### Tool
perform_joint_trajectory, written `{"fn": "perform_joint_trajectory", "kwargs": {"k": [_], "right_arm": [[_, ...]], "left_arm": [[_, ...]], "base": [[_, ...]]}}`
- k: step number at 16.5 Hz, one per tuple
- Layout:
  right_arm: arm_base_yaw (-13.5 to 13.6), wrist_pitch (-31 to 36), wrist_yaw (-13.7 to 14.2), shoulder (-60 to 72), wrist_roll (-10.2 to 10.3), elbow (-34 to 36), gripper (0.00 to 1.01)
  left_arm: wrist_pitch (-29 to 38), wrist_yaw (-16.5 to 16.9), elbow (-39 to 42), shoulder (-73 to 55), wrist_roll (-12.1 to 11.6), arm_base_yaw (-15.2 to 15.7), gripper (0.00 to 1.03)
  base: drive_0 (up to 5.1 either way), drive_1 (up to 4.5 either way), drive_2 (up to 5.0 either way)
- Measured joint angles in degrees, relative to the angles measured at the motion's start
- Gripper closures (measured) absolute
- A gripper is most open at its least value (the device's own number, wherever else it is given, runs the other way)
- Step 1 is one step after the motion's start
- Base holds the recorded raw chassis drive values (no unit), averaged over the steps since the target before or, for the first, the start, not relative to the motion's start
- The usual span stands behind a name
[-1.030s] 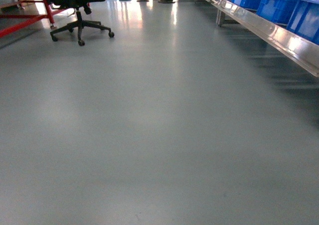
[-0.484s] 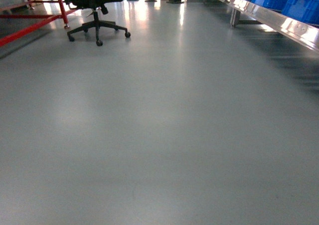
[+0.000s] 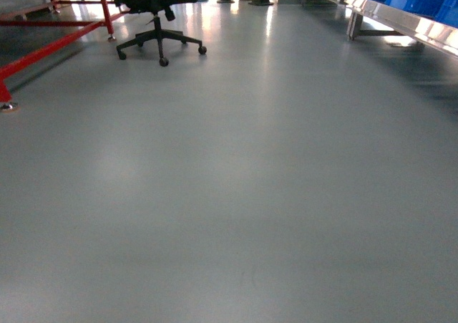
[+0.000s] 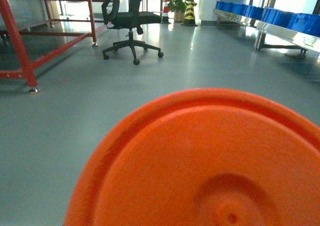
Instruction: Pick capacitor and pack into box
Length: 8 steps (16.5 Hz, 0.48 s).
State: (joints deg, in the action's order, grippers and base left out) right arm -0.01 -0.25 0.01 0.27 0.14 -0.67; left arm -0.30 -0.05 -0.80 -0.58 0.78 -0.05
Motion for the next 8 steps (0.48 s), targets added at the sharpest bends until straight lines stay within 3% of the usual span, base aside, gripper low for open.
{"fn": "perform_joint_trajectory", "kwargs": {"k": [8], "right_arm": [[0.0,0.2,0.0,0.0,0.0,0.0,0.03]], "left_arm": [[-0.1,0.0,0.0,0.0,0.0,0.0,0.6]], "base": [[-4.9,2.49,2.5]]}}
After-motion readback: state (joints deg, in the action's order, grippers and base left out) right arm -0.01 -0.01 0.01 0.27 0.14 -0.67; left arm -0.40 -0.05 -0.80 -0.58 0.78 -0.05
